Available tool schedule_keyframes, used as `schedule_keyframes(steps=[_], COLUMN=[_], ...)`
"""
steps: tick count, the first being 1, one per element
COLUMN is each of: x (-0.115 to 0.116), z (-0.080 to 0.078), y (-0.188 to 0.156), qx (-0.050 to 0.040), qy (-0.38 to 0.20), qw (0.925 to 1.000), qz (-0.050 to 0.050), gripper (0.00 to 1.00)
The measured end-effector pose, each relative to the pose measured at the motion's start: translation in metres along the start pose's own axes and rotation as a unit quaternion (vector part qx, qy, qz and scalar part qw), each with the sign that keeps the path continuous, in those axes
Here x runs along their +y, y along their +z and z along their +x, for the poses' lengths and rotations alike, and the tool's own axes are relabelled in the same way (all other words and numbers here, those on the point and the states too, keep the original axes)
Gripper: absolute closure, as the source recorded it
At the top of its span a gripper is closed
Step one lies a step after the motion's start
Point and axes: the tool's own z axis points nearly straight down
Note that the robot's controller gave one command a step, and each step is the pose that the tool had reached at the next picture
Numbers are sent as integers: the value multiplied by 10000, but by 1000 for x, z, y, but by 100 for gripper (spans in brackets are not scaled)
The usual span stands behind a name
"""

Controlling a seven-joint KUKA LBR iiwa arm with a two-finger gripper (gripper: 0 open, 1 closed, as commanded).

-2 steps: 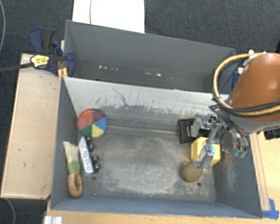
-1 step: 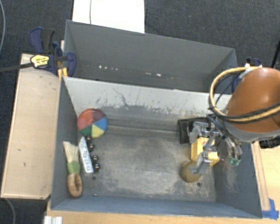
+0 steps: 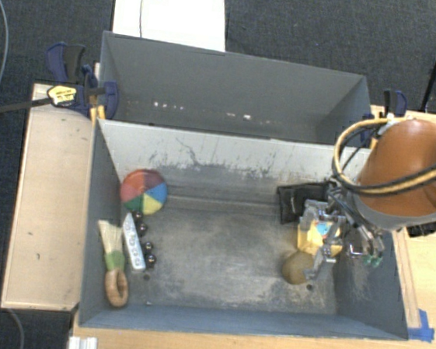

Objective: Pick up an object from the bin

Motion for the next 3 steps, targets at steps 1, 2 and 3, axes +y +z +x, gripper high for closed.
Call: schedule_keyframes(steps=[1, 2, 3], x=[-7, -13, -15], z=[-3, 5, 6], y=[1, 21, 28], qx=[-23, -15, -21], qy=[-244, -1359, -1455], qw=[9997, 9907, 9894], qz=[6, 6, 3], gripper=[0, 0, 0])
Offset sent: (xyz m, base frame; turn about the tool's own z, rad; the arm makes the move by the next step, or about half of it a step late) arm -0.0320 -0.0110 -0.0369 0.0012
